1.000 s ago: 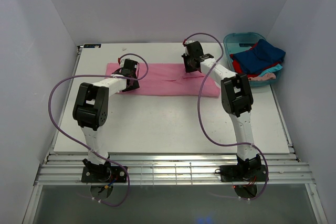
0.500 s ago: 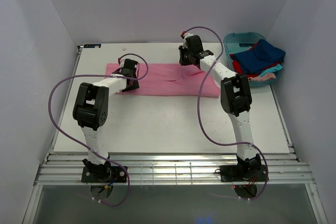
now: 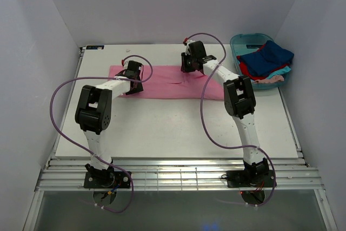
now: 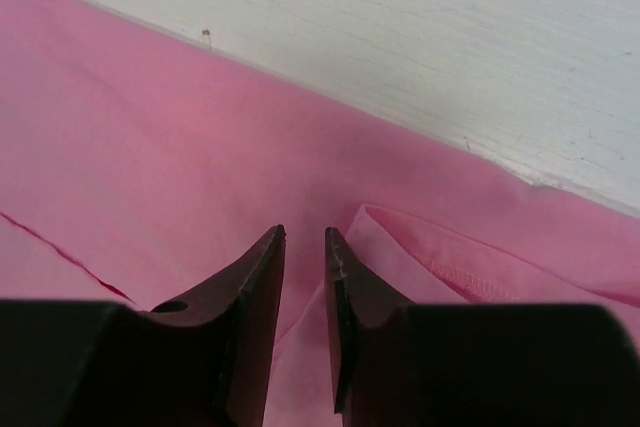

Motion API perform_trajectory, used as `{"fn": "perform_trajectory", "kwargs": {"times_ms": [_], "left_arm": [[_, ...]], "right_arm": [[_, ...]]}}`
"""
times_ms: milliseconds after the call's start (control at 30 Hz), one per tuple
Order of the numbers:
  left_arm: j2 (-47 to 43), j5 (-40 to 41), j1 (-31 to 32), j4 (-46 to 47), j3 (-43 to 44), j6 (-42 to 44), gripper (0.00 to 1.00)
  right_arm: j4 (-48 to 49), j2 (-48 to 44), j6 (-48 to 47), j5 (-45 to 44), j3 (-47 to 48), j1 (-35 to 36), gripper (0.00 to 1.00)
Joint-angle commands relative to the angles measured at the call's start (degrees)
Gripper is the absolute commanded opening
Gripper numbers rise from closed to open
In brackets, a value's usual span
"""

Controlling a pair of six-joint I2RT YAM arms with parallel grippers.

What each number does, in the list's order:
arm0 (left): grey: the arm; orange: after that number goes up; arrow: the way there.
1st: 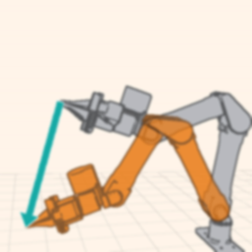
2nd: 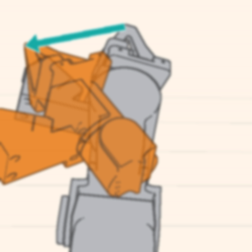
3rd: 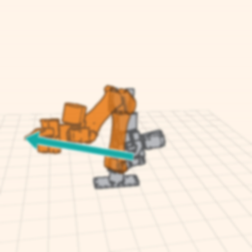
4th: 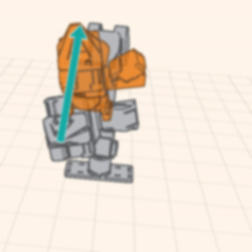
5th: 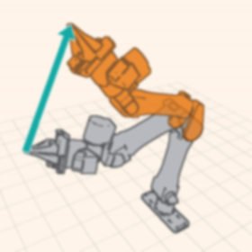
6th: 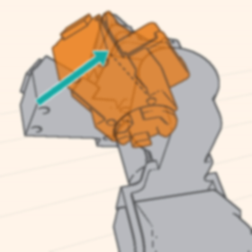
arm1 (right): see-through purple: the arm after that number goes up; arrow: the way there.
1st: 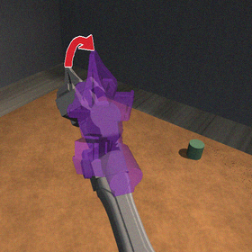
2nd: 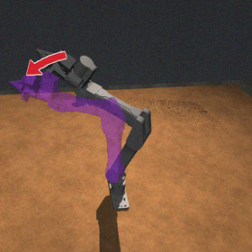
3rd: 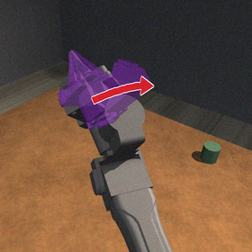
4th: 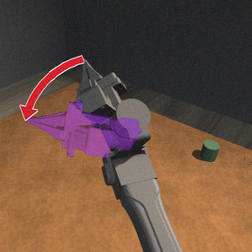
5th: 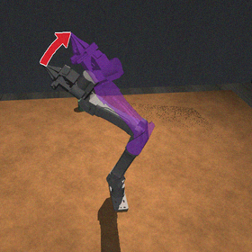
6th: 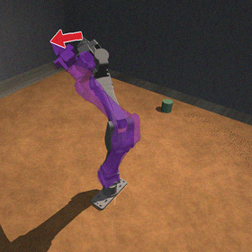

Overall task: Fold and stack the t-shirts
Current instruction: Fold the other side of the tshirt into a rectangle

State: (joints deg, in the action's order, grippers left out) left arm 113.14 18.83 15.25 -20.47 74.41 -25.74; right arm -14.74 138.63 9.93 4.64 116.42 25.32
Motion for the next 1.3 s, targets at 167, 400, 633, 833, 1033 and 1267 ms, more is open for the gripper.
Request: {"fn": "perform_trajectory", "kwargs": {"times_ms": [167, 400, 633, 833, 1033, 1267], "left_arm": [[0.41, -0.72, 0.14, -4.58, -1.20, -0.45, 0.52], [0.41, -1.34, 0.14, -4.40, -1.46, -0.63, 0.52], [0.32, -0.64, 0.14, -4.32, -1.99, -0.37, 0.52], [0.59, -0.37, 0.14, -4.40, -1.20, 0.16, 0.52], [0.59, 0.24, 0.05, -4.40, -1.29, 0.51, 0.52], [0.68, 0.51, 0.05, -4.23, -1.73, 0.69, 0.52]], "right_arm": [[2.09, -10.48, -2.81, -4.38, -8.92, 0.34, 0.46], [0.94, -8.99, -3.08, -4.29, -8.84, 0.61, 0.46], [0.33, -7.67, -2.64, -6.84, -8.58, 0.69, 0.47], [-0.99, -4.95, -2.99, -7.02, -6.65, 0.69, 0.46], [-2.83, -1.35, -2.55, -5.88, -2.26, 0.69, 0.31], [-0.55, -1.61, -2.55, -6.75, -1.99, 0.78, 0.08]]}}
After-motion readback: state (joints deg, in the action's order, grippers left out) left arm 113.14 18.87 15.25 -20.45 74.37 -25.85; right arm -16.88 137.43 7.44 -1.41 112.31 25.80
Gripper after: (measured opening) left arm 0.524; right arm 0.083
